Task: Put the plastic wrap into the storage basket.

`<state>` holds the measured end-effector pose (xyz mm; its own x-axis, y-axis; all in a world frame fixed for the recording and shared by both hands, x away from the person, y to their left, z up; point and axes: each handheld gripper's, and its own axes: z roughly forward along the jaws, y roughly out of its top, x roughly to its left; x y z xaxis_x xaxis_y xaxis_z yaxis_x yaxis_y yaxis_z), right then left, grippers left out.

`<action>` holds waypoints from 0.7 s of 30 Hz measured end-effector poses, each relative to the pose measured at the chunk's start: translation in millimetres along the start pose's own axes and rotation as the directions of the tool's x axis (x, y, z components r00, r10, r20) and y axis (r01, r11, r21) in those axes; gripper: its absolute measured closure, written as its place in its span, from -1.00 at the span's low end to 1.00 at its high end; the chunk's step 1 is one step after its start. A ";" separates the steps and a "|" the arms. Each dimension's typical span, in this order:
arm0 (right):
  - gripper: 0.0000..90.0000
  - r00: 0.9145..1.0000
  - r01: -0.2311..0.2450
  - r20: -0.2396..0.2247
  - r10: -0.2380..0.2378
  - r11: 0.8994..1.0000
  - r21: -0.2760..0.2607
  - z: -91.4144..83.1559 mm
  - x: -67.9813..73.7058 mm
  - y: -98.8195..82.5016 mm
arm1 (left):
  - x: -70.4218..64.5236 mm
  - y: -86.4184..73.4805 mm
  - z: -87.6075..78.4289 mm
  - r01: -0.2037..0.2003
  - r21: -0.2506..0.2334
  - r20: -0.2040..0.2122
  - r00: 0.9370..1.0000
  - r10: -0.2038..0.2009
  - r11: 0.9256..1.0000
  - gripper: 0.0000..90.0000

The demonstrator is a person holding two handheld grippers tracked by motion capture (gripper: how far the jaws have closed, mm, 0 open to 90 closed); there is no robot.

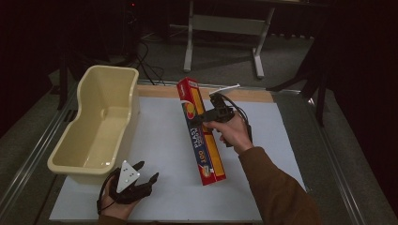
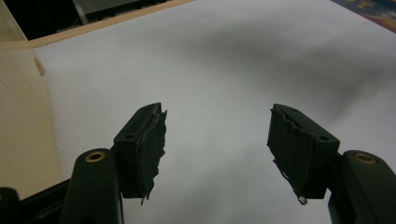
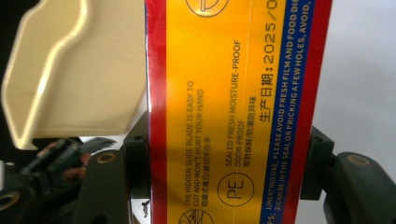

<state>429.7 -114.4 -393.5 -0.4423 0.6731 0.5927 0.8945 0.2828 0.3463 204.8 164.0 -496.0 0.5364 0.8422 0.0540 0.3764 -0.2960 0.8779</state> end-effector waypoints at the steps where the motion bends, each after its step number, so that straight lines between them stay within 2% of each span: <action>1: -0.13 1.000 0.000 0.000 0.000 1.000 0.000 0.0 0.0 0.0 | 0.1 0.0 0.0 0.000 -0.001 0.000 1.000 0.000 1.000 -0.19; 4: -0.13 0.999 -0.009 -0.035 0.008 1.000 -0.010 -0.3 6.6 2.4 | 0.4 -0.1 0.4 0.001 0.000 -0.002 1.000 -0.001 1.000 -0.19; 14: -0.13 0.997 -0.003 -0.078 0.001 1.000 -0.024 -2.1 27.1 11.4 | 0.0 0.1 0.0 -0.002 -0.001 -0.003 1.000 0.002 1.000 -0.19; 21: -0.13 0.989 -0.019 -0.145 0.013 0.999 -0.041 1.2 38.7 13.9 | 0.4 -0.1 -1.3 0.001 -0.008 -0.009 1.000 -0.001 1.000 -0.19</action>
<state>425.2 -83.6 -366.6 -0.4352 0.5706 0.6964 0.8995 0.2413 0.3643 204.0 164.9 -495.4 0.5293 0.8465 0.0575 0.3709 -0.2919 0.8816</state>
